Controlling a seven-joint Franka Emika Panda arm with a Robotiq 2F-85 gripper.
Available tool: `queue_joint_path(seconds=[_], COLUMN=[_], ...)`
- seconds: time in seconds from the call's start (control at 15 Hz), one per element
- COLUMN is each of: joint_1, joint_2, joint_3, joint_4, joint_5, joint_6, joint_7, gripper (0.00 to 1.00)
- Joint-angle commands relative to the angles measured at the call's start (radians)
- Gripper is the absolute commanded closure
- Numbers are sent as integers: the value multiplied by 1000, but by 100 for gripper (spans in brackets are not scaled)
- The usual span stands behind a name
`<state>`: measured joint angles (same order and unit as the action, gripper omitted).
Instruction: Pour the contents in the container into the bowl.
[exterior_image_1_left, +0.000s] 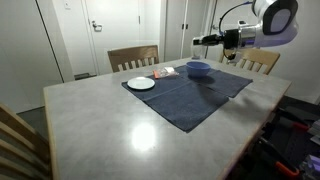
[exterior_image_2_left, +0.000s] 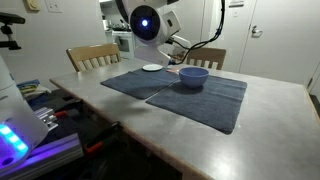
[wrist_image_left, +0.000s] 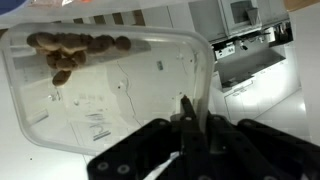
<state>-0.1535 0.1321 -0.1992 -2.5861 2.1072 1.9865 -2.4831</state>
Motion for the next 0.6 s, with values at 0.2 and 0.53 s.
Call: queue_joint_path(seconds=[0.2, 0.53], joint_1=[-9, -11], joint_2=[34, 40], joint_3=[-20, -29], joint_4=[-27, -28], joint_5=[35, 37], joint_6=[-86, -109], joint_7=[-83, -114], gripper=[98, 98])
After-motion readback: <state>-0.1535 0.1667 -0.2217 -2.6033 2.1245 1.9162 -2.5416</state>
